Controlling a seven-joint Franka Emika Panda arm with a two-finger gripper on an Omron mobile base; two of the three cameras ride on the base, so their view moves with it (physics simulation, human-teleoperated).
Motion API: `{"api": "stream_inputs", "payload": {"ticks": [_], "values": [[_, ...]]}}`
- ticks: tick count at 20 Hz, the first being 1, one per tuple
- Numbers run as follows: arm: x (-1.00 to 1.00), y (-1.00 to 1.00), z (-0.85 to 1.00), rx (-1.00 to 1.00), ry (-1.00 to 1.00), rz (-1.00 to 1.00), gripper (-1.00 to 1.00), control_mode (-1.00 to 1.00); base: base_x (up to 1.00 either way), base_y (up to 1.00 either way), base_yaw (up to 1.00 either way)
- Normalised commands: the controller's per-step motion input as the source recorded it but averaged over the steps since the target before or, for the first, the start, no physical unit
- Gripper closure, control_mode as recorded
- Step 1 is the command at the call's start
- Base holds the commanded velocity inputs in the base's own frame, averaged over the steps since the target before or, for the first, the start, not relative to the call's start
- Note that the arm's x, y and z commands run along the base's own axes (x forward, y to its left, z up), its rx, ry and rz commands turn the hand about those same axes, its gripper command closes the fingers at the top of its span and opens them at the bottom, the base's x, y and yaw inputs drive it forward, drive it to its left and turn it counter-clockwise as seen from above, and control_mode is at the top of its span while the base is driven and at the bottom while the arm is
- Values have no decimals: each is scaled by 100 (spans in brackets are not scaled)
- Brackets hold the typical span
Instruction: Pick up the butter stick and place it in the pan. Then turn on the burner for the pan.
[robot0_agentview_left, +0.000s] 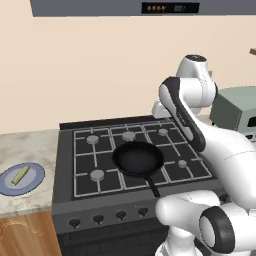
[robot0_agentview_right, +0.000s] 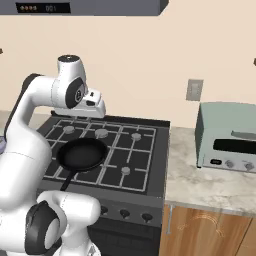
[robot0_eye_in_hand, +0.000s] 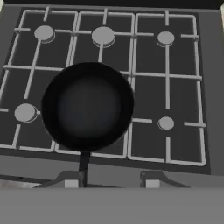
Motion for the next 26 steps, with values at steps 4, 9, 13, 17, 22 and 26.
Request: {"api": "stream_inputs", "payload": {"ticks": [4, 9, 13, 17, 22, 26], "values": [[0, 1, 0, 0, 0, 0, -100, 100, 0, 33, 0], [0, 0, 0, 0, 0, 0, -100, 100, -3, 52, 0], [0, 0, 0, 0, 0, 0, -100, 100, -11, 57, 0], [0, 0, 0, 0, 0, 0, -100, 100, 0, 55, 0], [0, 0, 0, 0, 0, 0, -100, 100, 0, 31, 0], [0, 0, 0, 0, 0, 0, -100, 100, 8, 31, 0]]}}
